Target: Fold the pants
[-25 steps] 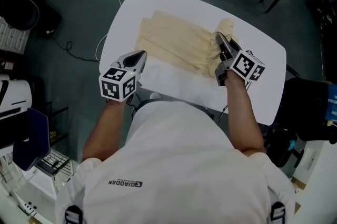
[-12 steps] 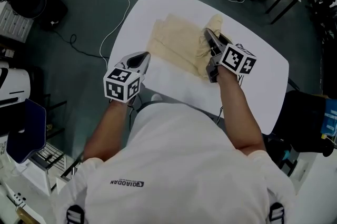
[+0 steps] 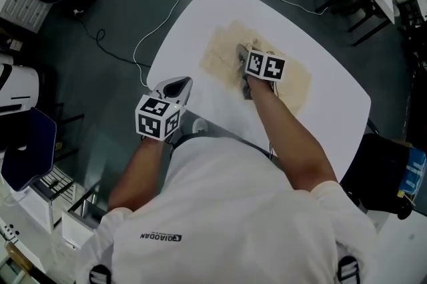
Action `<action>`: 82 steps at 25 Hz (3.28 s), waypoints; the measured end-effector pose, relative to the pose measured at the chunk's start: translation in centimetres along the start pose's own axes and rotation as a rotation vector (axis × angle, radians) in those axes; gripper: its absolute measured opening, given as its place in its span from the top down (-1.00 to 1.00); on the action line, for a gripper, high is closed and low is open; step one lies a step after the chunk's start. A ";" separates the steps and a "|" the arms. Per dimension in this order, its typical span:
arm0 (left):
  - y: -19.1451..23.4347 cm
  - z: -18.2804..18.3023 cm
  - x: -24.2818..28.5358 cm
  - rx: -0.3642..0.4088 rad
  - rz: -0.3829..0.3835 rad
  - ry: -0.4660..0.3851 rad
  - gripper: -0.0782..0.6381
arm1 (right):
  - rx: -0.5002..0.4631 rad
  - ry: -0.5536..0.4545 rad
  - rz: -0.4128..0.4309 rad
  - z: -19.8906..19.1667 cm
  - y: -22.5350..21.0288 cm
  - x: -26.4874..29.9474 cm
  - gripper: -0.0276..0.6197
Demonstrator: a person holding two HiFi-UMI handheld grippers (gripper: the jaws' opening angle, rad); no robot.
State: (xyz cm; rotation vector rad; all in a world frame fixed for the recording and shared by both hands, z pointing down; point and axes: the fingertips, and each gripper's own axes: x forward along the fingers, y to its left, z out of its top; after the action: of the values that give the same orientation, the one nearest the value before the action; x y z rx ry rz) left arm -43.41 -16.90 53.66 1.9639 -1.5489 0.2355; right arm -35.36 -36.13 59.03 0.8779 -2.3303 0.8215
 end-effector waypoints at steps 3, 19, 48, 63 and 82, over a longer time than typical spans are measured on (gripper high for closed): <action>0.7 -1.0 -0.4 -0.023 0.010 0.016 0.71 | -0.040 0.062 -0.025 -1.7 0.1 3.1 0.67; 3.6 -1.4 -0.9 -0.093 0.071 0.034 0.71 | 0.023 0.159 0.088 -2.6 1.3 10.0 0.25; -11.8 0.6 4.5 0.101 -0.069 0.023 0.71 | -0.011 -0.264 0.209 -2.9 -5.2 -21.1 0.86; -21.4 -2.3 8.0 0.177 -0.092 0.115 0.71 | 0.090 -0.287 0.000 -10.0 -18.5 -28.5 0.86; -22.4 -3.7 6.9 0.198 0.048 0.113 0.71 | 0.380 -0.134 -0.047 -14.8 -30.3 -20.0 0.23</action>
State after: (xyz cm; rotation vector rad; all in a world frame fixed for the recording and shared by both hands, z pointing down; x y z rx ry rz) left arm -19.73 -17.75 52.05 2.0257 -1.5503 0.5290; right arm 2.98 -36.32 67.17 1.1710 -2.2924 1.2453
